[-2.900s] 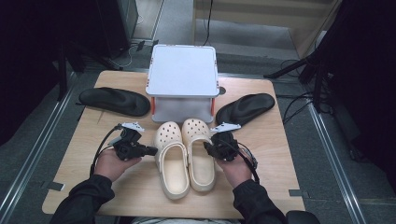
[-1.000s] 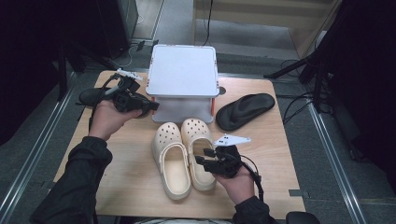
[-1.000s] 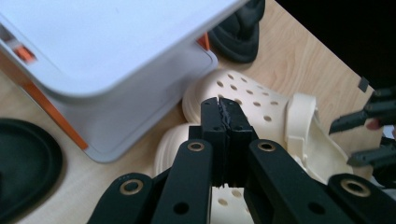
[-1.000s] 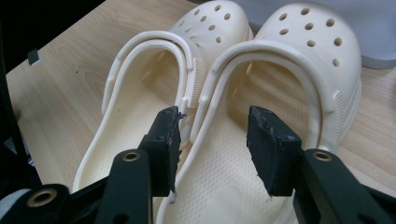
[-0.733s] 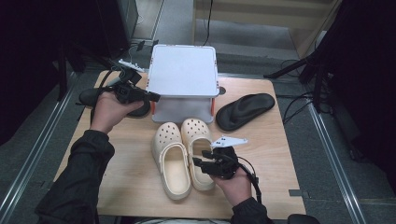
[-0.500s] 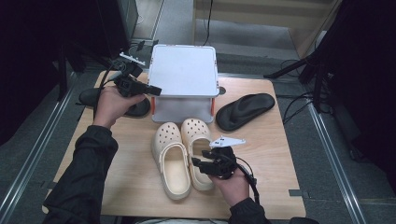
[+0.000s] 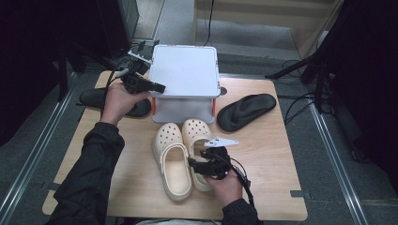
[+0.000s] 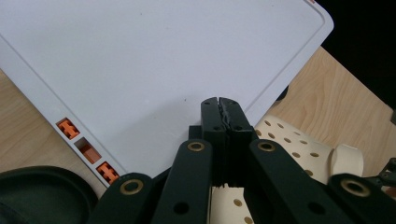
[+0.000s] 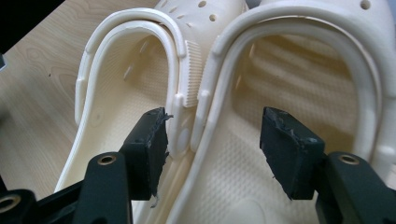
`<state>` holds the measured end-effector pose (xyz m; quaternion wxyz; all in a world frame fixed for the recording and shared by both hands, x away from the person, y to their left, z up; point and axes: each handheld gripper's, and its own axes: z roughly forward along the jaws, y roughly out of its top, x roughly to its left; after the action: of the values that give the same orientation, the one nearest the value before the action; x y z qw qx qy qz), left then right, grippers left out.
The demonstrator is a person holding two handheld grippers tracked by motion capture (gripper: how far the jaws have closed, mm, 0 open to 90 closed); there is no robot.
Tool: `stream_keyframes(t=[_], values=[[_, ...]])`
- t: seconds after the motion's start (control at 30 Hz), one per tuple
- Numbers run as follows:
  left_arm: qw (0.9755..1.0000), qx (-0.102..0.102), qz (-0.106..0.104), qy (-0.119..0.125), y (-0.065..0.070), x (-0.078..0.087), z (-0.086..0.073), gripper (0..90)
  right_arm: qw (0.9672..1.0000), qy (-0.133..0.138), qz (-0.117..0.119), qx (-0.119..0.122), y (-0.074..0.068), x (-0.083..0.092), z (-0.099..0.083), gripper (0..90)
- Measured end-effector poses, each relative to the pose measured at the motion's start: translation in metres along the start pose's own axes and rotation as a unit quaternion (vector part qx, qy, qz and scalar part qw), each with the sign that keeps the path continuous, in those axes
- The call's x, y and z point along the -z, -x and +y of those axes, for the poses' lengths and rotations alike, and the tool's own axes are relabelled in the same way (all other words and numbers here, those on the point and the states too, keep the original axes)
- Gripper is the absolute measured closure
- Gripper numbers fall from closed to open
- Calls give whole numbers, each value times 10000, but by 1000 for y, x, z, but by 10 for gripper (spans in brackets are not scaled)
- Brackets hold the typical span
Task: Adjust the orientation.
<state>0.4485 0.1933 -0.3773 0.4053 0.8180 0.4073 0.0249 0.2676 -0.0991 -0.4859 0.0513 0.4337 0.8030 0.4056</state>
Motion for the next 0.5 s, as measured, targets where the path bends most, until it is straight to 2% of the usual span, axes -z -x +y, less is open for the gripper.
stream_keyframes(t=[0.23,0.5], values=[[10000,-19,-58,43,-1,0,-2,900,9999,-12,-120,47,-5,-12,6,413],[10000,-59,39,38,2,-1,-1,900,9996,-9,-273,79,-15,-22,13,426]])
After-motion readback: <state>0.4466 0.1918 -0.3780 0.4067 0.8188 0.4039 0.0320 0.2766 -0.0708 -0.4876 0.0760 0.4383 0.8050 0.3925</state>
